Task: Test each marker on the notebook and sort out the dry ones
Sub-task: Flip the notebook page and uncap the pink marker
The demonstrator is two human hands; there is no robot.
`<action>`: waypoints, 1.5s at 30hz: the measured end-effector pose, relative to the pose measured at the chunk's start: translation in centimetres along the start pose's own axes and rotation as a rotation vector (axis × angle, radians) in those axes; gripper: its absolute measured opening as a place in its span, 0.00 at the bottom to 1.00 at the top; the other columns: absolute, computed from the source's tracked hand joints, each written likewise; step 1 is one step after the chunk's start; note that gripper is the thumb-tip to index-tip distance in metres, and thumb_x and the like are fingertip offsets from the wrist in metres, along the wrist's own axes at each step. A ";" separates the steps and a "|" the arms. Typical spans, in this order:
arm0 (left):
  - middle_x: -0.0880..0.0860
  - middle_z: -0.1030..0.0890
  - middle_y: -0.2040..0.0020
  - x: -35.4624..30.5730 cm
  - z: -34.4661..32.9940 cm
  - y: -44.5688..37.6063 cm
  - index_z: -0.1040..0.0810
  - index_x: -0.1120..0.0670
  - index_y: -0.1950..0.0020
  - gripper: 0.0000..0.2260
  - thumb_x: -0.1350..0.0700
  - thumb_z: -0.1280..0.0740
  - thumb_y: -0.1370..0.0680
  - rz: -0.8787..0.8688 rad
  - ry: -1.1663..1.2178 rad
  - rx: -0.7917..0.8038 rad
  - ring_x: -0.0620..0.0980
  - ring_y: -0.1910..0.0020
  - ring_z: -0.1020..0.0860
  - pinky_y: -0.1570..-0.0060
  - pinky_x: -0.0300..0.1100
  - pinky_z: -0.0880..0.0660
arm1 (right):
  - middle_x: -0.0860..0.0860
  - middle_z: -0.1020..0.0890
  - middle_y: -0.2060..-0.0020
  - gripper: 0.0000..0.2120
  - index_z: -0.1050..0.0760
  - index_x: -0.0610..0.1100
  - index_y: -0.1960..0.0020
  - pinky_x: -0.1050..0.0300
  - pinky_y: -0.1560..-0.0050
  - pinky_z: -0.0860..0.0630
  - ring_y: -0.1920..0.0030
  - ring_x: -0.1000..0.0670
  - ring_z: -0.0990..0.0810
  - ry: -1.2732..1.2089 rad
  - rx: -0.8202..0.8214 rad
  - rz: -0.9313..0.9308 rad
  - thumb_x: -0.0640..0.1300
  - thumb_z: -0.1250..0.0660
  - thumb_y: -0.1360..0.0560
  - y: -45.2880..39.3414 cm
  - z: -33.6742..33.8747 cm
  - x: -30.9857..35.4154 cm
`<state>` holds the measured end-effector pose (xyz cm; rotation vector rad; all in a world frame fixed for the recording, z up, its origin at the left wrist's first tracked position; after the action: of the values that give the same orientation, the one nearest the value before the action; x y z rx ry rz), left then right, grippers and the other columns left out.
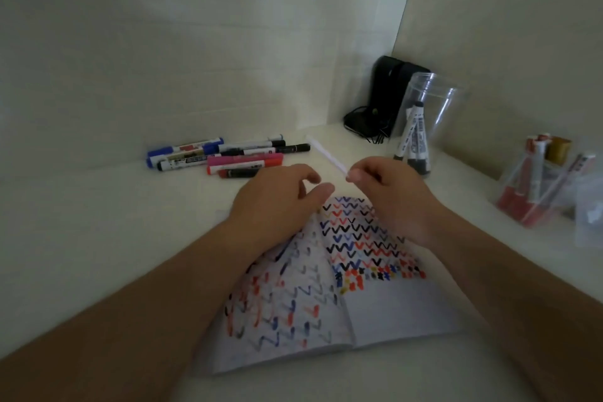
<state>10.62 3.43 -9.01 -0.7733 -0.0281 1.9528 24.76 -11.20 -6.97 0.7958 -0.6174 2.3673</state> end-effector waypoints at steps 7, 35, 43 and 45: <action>0.42 0.18 0.50 -3.4 0.0 2.2 0.26 0.43 0.35 0.14 0.40 0.42 0.16 -0.258 0.268 0.160 0.41 0.52 0.21 0.51 0.46 0.21 | 0.46 0.27 0.68 0.11 0.21 0.43 0.57 0.60 0.74 0.42 0.73 0.52 0.39 -0.881 0.220 -0.136 0.42 0.35 0.17 3.9 0.5 0.1; 0.49 0.23 0.63 -4.1 0.0 3.1 0.33 0.42 0.50 0.06 0.44 0.43 0.15 -0.291 0.172 0.295 0.48 0.63 0.24 0.62 0.49 0.25 | 0.43 0.18 0.69 0.11 0.26 0.44 0.66 0.61 0.74 0.26 0.73 0.52 0.23 -1.106 0.368 -0.099 0.40 0.23 0.32 4.2 0.6 -1.1; 0.45 0.22 0.58 -2.4 1.5 2.6 0.28 0.34 0.43 0.21 0.29 0.28 0.30 -0.107 0.004 0.507 0.44 0.59 0.23 0.60 0.42 0.27 | 0.46 0.26 0.68 0.01 0.24 0.44 0.60 0.60 0.70 0.33 0.67 0.49 0.31 -1.192 0.263 -0.094 0.39 0.33 0.29 3.3 4.3 -1.7; 0.45 0.22 0.59 -2.5 1.7 2.7 0.24 0.34 0.47 0.16 0.31 0.27 0.29 -0.120 0.025 0.516 0.43 0.60 0.23 0.59 0.42 0.27 | 0.46 0.26 0.68 0.03 0.24 0.43 0.59 0.61 0.70 0.32 0.65 0.50 0.32 -1.153 0.300 -0.105 0.42 0.34 0.28 3.3 5.2 -1.4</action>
<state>8.36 0.56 -7.34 -0.4405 0.4193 1.7268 25.66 -17.14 -4.99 2.2820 -0.5981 1.7281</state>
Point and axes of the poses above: each hand's wrist, its own y-axis away from the middle knuckle, its own z-axis out of the back of the hand, x = y × z, the point moved 1 cm from there along -y, towards the middle knuckle
